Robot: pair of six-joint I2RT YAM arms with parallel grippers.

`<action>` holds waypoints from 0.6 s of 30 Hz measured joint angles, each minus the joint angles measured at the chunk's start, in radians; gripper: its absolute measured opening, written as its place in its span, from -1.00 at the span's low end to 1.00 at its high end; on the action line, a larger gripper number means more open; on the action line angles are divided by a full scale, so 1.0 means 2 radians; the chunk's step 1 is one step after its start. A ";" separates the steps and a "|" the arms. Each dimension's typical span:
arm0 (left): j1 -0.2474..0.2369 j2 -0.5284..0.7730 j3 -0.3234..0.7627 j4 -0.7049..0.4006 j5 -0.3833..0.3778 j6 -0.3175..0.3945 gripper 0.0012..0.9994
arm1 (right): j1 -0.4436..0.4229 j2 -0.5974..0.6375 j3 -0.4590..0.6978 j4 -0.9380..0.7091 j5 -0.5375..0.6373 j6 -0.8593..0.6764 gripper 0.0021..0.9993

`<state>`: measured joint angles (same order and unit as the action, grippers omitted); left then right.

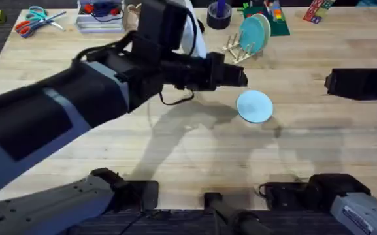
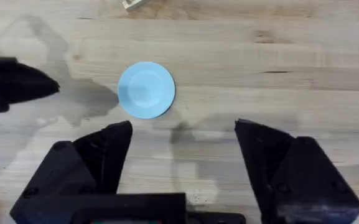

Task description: Pick up the plates from the table one by one and place each into a slot on the dish rack.

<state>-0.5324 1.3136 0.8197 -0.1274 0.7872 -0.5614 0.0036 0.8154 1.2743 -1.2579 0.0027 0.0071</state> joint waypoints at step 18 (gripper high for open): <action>-0.040 0.154 -0.005 0.143 0.012 -0.057 -0.92 | 0.000 0.000 0.000 0.000 0.000 0.000 0.99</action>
<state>-0.6117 1.6214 0.8104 0.1593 0.8120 -0.6746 0.0036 0.8154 1.2743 -1.2579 0.0025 0.0071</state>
